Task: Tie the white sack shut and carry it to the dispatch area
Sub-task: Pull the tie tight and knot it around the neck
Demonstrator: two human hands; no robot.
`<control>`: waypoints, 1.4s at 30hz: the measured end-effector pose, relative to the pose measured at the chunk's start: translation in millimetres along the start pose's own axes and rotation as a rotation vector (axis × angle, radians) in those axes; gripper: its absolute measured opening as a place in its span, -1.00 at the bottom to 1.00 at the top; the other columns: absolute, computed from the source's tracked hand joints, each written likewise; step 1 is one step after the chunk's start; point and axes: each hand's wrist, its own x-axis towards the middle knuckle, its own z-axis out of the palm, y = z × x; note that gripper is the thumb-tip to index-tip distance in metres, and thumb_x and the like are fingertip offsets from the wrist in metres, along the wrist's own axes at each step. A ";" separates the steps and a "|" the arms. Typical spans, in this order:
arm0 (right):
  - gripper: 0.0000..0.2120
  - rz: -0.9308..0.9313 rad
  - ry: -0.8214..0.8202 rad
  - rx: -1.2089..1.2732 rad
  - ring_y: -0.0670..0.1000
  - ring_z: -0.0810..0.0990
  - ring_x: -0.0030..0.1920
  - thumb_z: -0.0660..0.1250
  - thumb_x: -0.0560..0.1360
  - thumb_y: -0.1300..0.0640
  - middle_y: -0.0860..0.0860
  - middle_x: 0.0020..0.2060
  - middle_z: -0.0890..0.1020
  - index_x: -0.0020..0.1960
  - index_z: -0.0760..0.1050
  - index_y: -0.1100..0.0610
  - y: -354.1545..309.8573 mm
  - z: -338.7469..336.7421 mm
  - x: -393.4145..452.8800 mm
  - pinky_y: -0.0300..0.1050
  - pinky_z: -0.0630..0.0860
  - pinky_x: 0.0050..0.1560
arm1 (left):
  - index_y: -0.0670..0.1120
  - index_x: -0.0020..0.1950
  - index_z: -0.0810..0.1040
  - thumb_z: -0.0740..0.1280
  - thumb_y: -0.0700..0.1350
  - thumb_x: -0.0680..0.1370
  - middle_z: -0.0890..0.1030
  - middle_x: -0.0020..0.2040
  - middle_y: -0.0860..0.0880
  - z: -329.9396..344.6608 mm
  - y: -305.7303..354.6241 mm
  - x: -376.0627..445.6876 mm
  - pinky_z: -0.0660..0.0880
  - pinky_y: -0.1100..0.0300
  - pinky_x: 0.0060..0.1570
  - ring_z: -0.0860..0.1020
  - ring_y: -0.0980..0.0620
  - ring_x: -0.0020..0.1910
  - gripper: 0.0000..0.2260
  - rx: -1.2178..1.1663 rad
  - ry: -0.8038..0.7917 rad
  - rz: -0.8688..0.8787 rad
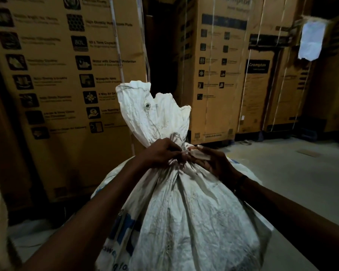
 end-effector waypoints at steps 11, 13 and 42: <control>-0.79 0.091 0.060 0.039 0.06 0.78 -0.14 0.17 0.65 0.40 0.29 0.02 0.69 0.13 0.58 0.39 -1.4 7.2 10.0 -0.23 0.71 -0.10 | -0.07 -0.04 0.81 0.60 0.00 0.45 0.75 -0.25 -0.01 3.9 -0.8 -13.6 0.36 0.54 -0.38 0.54 0.42 -0.45 -0.82 -0.045 0.237 -0.023; -0.77 0.085 0.047 0.140 0.19 0.78 -0.07 0.25 0.56 0.43 0.40 0.13 0.63 0.19 0.53 0.45 -1.3 6.7 9.4 -0.14 0.72 -0.03 | -0.07 -0.10 0.81 0.58 0.02 0.47 0.71 -0.33 0.05 7.0 -1.1 -13.1 0.34 0.53 -0.42 0.53 0.40 -0.48 -0.83 -0.081 0.261 -0.066; -0.74 0.105 0.064 0.089 0.09 0.79 -0.15 0.33 0.57 0.33 0.24 -0.14 0.77 -0.18 0.77 0.27 0.7 -1.6 11.0 -0.21 0.71 -0.13 | 0.04 -0.24 0.78 0.56 0.14 0.30 0.72 -0.35 0.09 28.8 14.3 -6.5 0.70 -0.06 -0.09 0.72 0.09 -0.26 -0.81 -0.113 0.420 -0.246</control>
